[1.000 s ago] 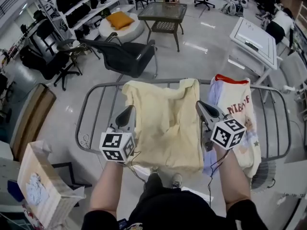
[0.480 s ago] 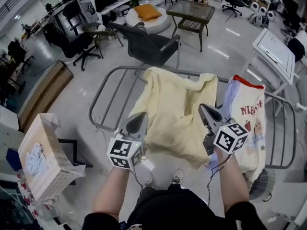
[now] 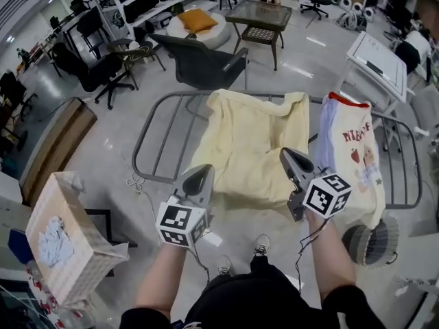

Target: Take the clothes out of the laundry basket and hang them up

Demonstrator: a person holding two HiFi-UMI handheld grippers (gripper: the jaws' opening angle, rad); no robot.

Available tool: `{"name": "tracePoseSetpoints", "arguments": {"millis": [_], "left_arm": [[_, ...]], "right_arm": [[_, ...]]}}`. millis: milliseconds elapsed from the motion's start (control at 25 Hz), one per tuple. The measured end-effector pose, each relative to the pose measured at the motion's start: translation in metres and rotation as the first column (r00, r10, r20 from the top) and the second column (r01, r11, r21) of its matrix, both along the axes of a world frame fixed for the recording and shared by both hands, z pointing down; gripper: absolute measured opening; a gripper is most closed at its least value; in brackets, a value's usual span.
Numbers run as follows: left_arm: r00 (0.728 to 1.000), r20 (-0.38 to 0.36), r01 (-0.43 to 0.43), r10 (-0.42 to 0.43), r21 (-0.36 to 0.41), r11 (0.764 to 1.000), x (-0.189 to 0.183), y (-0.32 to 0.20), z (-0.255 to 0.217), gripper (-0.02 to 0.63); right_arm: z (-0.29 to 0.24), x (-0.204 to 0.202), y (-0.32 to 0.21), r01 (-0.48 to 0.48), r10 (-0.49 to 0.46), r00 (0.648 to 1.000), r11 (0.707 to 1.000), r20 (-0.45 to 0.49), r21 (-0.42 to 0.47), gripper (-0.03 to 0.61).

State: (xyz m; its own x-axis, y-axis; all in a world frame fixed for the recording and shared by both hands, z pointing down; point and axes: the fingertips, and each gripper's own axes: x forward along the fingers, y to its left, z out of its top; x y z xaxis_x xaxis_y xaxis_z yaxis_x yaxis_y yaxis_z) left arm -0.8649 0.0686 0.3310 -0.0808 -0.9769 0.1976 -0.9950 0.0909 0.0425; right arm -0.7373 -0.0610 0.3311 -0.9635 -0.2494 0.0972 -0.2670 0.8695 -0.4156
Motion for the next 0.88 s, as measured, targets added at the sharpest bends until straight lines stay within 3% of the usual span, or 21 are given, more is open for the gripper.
{"name": "tracePoseSetpoints", "arguments": {"millis": [200, 360, 680, 880], "left_arm": [[0.995, -0.007, -0.102, 0.102, 0.008, 0.995, 0.019, 0.022, -0.001, 0.009], [0.975, -0.021, -0.221, 0.221, 0.012, 0.975, 0.055, 0.031, 0.005, 0.009], [0.898, -0.069, -0.434, 0.435, 0.033, 0.900, 0.150, 0.030, 0.010, 0.009], [0.868, -0.084, -0.489, 0.490, 0.027, 0.872, 0.204, 0.034, 0.012, 0.009]], "right_arm": [[-0.004, 0.033, 0.039, -0.100, 0.100, 0.995, 0.995, -0.013, 0.018, 0.005], [-0.003, 0.080, 0.066, -0.216, 0.216, 0.976, 0.976, -0.023, 0.031, 0.005], [0.002, 0.200, 0.107, -0.442, 0.443, 0.893, 0.896, -0.076, 0.040, 0.005], [-0.003, 0.265, 0.120, -0.516, 0.518, 0.853, 0.855, -0.070, 0.041, 0.005]]}}
